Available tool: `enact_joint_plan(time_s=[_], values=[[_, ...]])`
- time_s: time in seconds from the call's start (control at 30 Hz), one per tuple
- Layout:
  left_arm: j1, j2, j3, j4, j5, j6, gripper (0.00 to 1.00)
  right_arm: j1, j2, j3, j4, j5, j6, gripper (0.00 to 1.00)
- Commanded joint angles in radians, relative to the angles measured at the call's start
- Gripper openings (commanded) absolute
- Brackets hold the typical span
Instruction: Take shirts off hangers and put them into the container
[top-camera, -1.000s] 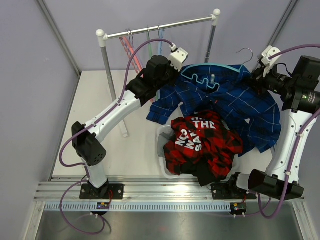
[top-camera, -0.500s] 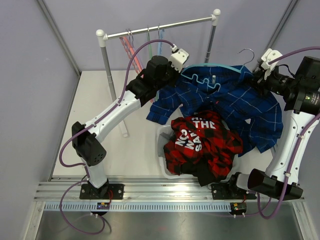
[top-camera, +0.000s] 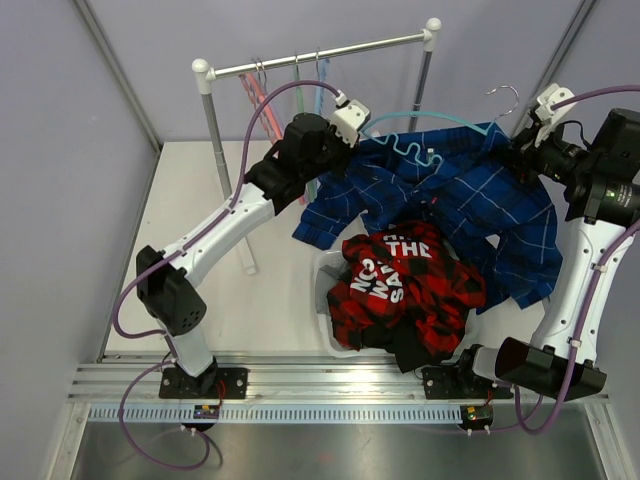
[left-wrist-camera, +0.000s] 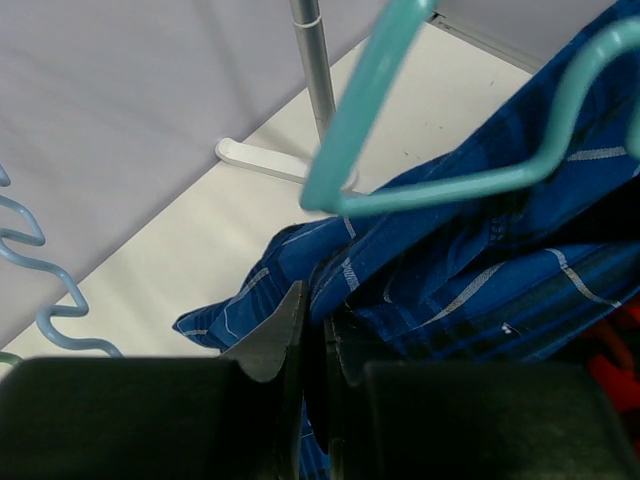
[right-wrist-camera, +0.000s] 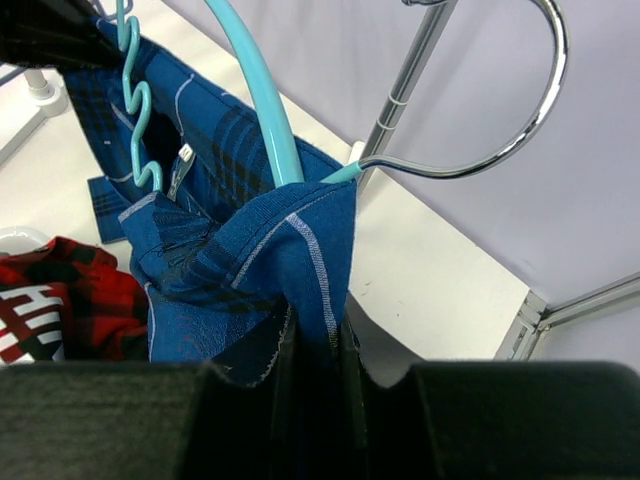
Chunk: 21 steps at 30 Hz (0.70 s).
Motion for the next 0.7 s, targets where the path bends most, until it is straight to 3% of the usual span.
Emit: enact_joint_plan(time_s=[0.0,0.17,0.2,0.3,0.43,0.53,0.67], values=[[0.078,-0.043,-0.04,-0.067,-0.06,0.007,0.11,-0.055,-0.036,-0.001,0.215,0.077,0.113,0.0],[0.078,-0.084,-0.079,0.008,0.11,0.013,0.3,-0.055,-0.025,-0.04,0.267,0.088,0.127,0.0],[0.076,-0.092,-0.083,0.022,0.144,0.015,0.46,-0.054,-0.01,-0.041,0.261,0.089,0.107,0.0],[0.076,-0.126,-0.095,0.065,0.272,0.019,0.69,-0.052,0.031,-0.029,0.209,0.088,0.046,0.0],[0.076,-0.164,-0.085,0.084,0.432,0.028,0.92,-0.051,0.081,-0.015,0.129,0.071,-0.072,0.0],[0.075,-0.184,-0.08,0.093,0.558,0.022,0.99,-0.029,0.117,0.008,0.035,0.059,-0.195,0.0],[0.075,-0.172,-0.051,0.099,0.68,-0.011,0.99,0.0,0.156,0.041,-0.087,0.019,-0.354,0.0]])
